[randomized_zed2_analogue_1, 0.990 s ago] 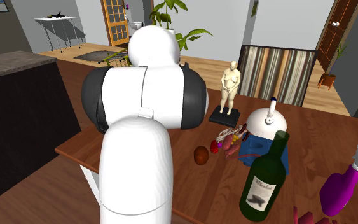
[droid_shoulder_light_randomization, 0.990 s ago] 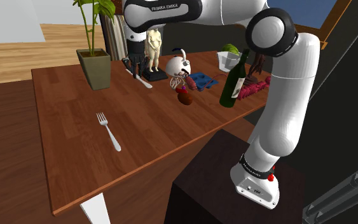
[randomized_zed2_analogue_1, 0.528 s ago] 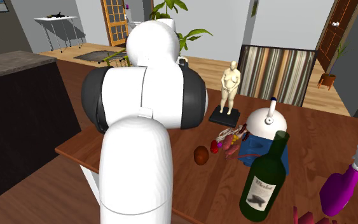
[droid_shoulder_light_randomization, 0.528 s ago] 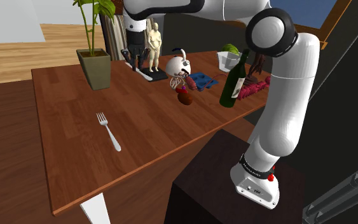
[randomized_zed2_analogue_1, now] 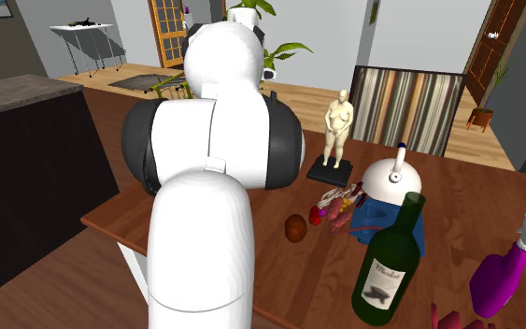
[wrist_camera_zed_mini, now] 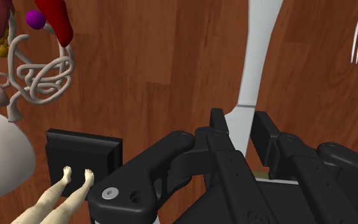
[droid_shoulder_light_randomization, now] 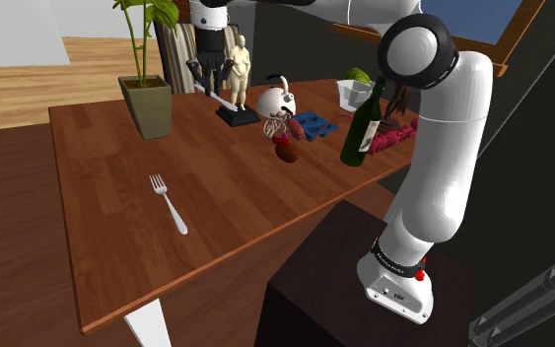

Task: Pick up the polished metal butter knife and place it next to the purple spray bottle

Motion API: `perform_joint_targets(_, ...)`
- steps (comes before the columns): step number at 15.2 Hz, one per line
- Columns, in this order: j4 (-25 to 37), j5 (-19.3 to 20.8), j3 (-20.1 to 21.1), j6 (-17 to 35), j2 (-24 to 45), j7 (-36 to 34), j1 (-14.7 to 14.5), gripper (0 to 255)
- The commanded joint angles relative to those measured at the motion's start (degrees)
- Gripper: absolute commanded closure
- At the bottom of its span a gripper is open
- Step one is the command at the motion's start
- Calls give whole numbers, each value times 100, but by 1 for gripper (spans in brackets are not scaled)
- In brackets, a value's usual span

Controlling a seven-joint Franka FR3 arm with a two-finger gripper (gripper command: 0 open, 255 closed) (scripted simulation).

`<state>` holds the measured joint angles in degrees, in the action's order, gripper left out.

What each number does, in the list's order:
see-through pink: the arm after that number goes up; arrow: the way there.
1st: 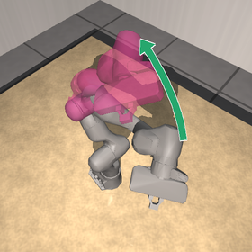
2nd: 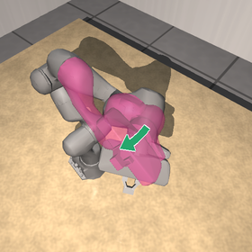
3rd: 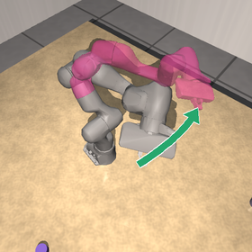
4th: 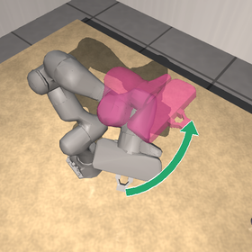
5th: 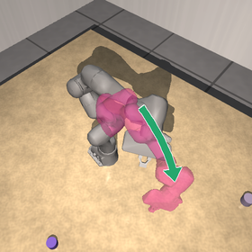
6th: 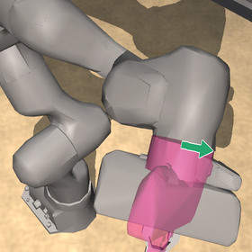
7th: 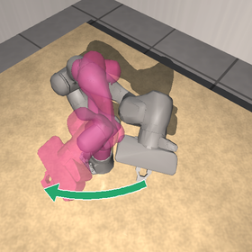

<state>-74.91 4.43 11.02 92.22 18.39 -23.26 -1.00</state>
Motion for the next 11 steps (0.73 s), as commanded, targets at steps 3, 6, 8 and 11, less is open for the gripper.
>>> perform_joint_targets(3,455,17,4,-368,91,2,-29,255)
perform_joint_targets(6,844,37,6,-656,194,3,-57,255)
perform_joint_targets(8,1133,54,6,-860,280,4,-80,255)
perform_joint_targets(11,1625,87,6,-1190,442,5,-124,255)
